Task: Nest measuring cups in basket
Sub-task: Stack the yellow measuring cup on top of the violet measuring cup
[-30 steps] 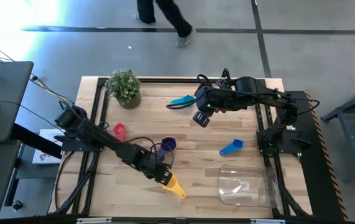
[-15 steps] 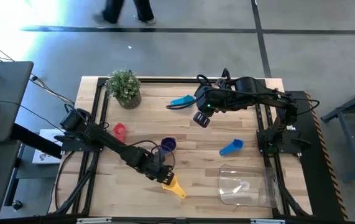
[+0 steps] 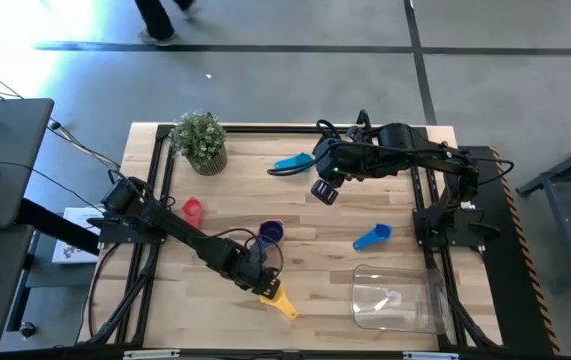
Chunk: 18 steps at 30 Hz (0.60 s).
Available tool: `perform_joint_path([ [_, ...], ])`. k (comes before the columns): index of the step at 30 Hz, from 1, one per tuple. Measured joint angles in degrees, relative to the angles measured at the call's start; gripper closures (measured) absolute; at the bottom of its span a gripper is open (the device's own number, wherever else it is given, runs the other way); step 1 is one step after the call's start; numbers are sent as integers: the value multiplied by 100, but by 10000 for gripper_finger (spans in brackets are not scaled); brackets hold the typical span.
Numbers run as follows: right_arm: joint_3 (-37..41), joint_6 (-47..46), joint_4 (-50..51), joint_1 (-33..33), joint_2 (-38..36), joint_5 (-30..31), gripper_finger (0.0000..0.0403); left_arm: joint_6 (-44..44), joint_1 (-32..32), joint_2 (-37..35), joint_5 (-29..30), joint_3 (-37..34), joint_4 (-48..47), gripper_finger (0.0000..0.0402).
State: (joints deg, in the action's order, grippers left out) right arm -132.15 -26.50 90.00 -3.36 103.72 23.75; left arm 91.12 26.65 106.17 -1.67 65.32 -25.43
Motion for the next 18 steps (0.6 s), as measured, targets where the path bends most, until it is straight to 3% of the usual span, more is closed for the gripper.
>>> perform_joint_path([
  [9,-1,-43,-3,0,0,24,299,-563,0,0,-13,0,8,391],
  [18,-1,-195,-3,0,0,26,299,-1616,0,-117,-337,0,-12,395],
])
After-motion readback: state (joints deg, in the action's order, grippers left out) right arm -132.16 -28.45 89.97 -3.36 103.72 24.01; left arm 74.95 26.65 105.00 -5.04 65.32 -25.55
